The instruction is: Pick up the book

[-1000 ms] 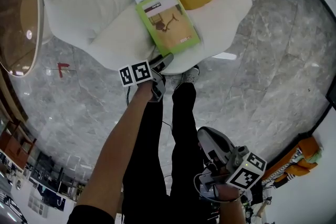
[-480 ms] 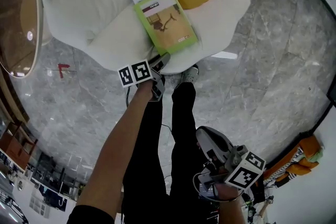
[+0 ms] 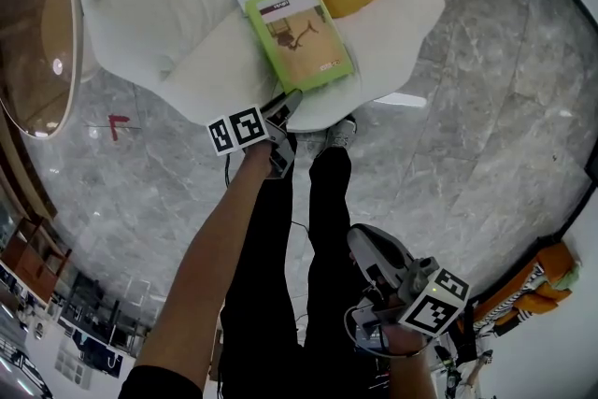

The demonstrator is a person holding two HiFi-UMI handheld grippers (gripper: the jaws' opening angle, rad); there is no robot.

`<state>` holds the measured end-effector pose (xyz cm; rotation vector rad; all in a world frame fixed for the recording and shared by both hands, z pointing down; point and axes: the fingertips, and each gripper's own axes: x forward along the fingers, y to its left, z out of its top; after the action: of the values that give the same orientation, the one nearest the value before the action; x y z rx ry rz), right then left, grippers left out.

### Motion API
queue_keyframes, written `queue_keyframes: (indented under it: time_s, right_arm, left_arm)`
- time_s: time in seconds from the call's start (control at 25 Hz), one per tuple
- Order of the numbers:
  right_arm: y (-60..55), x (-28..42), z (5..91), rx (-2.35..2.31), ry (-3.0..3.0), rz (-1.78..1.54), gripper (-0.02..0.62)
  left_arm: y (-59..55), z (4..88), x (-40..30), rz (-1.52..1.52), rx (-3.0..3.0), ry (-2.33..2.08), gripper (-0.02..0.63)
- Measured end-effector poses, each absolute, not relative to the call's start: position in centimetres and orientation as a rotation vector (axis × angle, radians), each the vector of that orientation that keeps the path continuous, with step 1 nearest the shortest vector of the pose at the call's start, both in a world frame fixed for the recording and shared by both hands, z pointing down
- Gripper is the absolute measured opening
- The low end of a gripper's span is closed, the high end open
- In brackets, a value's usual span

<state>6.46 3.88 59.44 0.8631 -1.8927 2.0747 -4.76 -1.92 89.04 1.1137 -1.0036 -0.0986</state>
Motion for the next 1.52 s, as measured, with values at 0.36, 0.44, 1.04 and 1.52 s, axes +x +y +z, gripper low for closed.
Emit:
queue_keyframes:
  time_s: [0.36,0.44,1.04,1.52]
  right_arm:
    - [3.8,6.1,59.0,0.869,-1.894,2.075,0.017]
    - [3.9,6.0,58.9,0.867,-1.897,2.077,0.018]
    - [3.5,5.0,57.5,0.846,-1.922,2.071,0.018]
    - [3.6,4.4,56.2,0.836,-1.931,2.058,0.017]
  left_arm:
    - [-2.7,87.5,-5.0,-0.219,1.078,-1.013,0.152]
    - [-2.8,87.1,-5.1,-0.242,1.076,-1.019,0.149]
    - [-4.6,83.6,-8.4,-0.374,1.049,-1.122,0.139]
    - [-5.4,81.0,-11.4,-0.462,0.966,-1.224,0.137]
